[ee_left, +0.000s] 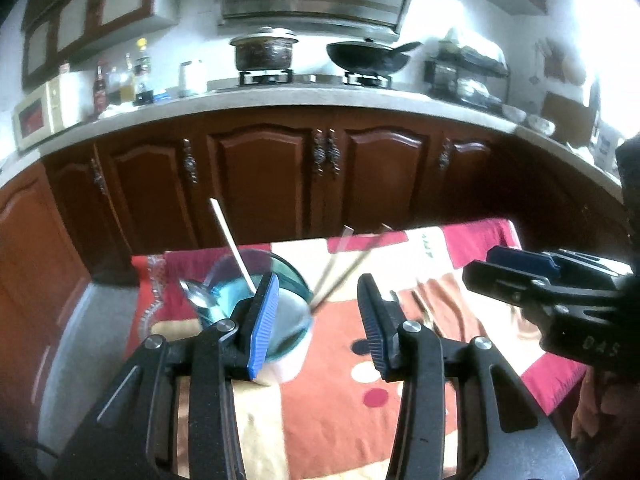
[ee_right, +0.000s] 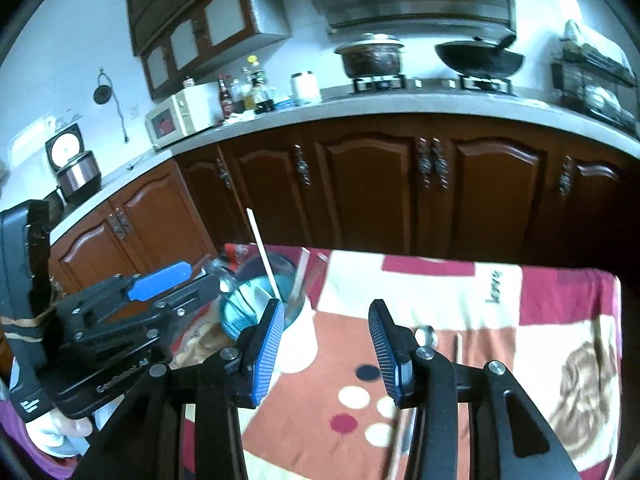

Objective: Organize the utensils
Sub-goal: 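Lower the chopstick and spoon into the white cup and open both tools, then move both tools back over the remaining utensils on the blanket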

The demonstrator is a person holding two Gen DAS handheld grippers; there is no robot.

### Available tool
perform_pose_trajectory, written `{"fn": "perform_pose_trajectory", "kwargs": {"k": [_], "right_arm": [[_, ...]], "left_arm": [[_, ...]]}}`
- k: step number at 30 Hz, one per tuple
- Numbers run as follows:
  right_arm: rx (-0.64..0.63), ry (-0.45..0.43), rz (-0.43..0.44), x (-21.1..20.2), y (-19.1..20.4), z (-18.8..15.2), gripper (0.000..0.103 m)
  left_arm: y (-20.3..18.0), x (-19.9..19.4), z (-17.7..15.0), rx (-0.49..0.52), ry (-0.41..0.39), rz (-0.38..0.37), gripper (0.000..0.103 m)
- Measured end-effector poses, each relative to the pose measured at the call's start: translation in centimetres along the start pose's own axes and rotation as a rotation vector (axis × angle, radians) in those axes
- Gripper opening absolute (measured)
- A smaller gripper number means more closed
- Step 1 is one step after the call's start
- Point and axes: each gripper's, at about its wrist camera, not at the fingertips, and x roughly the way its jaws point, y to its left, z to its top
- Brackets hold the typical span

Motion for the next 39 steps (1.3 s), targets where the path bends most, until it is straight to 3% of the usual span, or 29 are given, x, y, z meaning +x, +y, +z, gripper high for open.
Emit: {"fn": "perform_pose_trajectory", "kwargs": {"k": [12,22,25,28,31,39], "right_arm": [[0.123,0.084,-0.091,-0.7,-7.4,-5.9,0.043],[0.222,0.212,-0.133,3.5,-12.9,-10.8,0.043],[0.239,0.235,-0.119,4.8,-13.9,-11.4,0.033],[0.244,0.254,-0.1,6.1,-14.3,-11.4,0.031],[0.236,0.256,-0.05,7.4,-14.0,-10.9,0.03],[0.279,0.258,-0.054,8.7,-16.3,-10.7,0.03]], "left_arm": [[-4.9,3.0,-3.2,0.049,0.114,-0.075,0.04],[-6.0,8.4,-7.6,-0.027,0.308,-0.186,0.04],[-6.0,10.1,-8.1,-0.062,0.347,-0.211,0.04],[-6.1,11.9,-8.1,-0.098,0.379,-0.222,0.04],[-6.2,13.7,-8.1,-0.138,0.401,-0.229,0.04],[-6.5,19.0,-8.2,-0.231,0.436,-0.223,0.04]]}}
